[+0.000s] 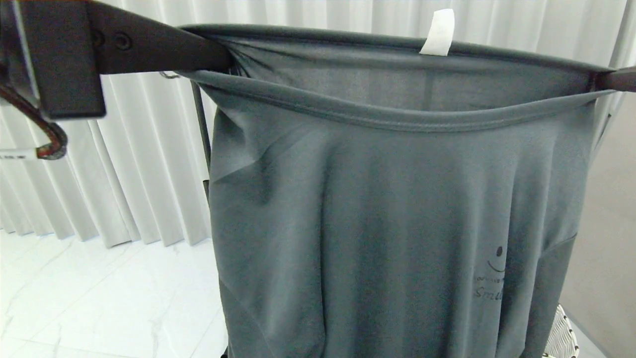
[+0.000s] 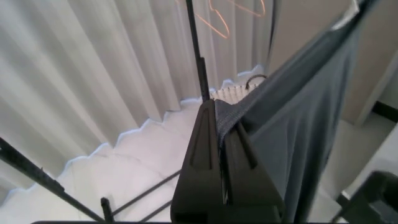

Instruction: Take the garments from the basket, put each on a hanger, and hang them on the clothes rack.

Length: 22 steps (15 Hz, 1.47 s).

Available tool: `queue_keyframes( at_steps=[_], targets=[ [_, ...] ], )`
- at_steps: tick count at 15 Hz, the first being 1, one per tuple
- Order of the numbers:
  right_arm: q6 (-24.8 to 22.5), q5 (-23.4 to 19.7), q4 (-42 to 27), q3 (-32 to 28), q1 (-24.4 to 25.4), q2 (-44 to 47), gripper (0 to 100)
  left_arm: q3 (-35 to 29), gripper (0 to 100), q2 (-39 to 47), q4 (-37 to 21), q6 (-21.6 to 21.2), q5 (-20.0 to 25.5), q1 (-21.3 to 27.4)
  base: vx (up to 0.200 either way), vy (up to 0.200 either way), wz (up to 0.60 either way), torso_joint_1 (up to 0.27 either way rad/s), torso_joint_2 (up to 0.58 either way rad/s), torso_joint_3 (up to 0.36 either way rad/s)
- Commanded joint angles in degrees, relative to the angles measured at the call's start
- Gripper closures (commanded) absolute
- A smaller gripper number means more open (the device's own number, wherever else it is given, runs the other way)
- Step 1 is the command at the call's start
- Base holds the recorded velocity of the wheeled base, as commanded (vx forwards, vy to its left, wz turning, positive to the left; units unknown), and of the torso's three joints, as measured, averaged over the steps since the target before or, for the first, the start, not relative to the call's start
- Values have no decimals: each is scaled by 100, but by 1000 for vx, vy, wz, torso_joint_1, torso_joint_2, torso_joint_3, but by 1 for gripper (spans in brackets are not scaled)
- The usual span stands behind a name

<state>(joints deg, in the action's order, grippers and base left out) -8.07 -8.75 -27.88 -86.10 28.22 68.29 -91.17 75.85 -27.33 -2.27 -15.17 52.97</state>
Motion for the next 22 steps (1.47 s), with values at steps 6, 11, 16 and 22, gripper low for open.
queue_keyframes(
  at_steps=[6,11,16,22],
  targets=[
    [-2,128,151,331,8,-343,100,355,100,211,747,-19,-57,3,0,0,0,0,0,0],
    [7,128,142,401,8,-422,100,478,100,193,756,-19,-127,21,0,0,0,0,0,0],
    [-10,111,125,630,351,-475,100,469,100,237,764,-19,-136,214,0,0,0,0,0,0],
    [-98,102,99,1192,483,-817,0,469,100,299,764,-19,-549,179,0,0,0,0,0,0]
  ],
)
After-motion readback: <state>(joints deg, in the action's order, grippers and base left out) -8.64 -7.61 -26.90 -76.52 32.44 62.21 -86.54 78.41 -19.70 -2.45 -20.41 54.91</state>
